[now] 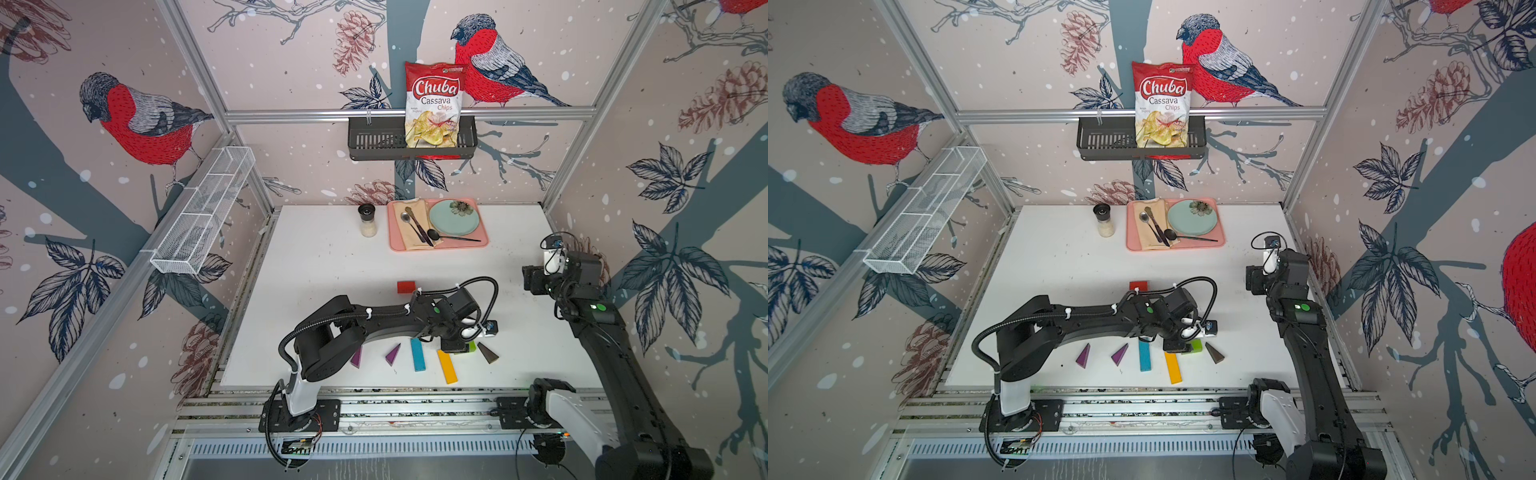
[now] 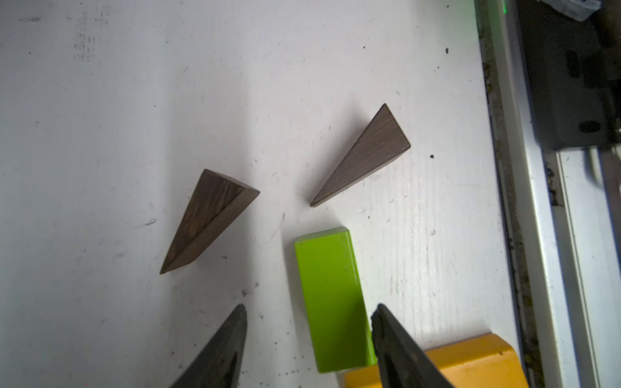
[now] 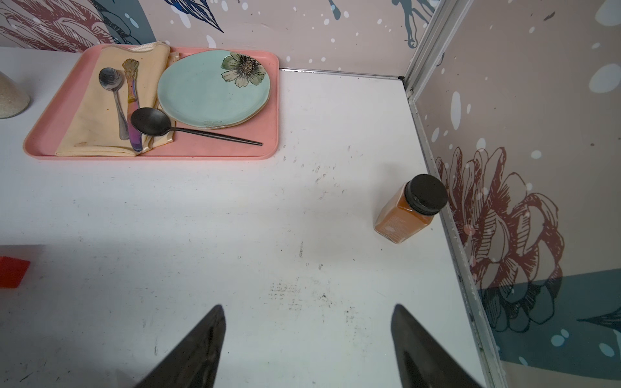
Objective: Assemble a small pinwheel with building blocks
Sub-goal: Pick up the building block from the center of the board.
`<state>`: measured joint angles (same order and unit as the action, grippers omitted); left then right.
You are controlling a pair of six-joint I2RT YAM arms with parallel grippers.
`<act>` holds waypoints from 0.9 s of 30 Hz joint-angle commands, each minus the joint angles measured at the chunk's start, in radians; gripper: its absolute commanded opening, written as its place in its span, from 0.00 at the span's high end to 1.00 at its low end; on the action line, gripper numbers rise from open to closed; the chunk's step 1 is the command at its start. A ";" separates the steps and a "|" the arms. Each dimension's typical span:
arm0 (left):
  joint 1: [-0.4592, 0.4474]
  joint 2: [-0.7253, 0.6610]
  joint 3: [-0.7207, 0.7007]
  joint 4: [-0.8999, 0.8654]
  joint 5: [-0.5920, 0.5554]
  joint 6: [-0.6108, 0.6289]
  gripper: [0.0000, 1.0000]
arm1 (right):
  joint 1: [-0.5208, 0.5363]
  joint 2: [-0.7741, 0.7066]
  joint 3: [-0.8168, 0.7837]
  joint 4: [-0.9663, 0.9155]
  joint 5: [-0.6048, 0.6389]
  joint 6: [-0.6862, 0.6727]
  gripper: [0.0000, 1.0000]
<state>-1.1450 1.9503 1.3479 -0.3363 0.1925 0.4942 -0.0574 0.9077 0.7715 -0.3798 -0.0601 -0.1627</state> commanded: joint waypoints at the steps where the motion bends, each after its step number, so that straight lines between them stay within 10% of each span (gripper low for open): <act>1: -0.005 0.009 0.022 -0.043 0.025 -0.006 0.40 | -0.001 -0.004 -0.004 -0.014 -0.007 -0.011 0.23; 27: -0.005 0.087 0.104 -0.136 0.002 -0.023 0.51 | -0.019 -0.004 -0.018 -0.001 -0.010 -0.020 0.22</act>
<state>-1.1469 2.0327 1.4422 -0.4393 0.2008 0.4683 -0.0738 0.9016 0.7559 -0.3832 -0.0605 -0.1814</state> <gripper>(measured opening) 0.485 0.778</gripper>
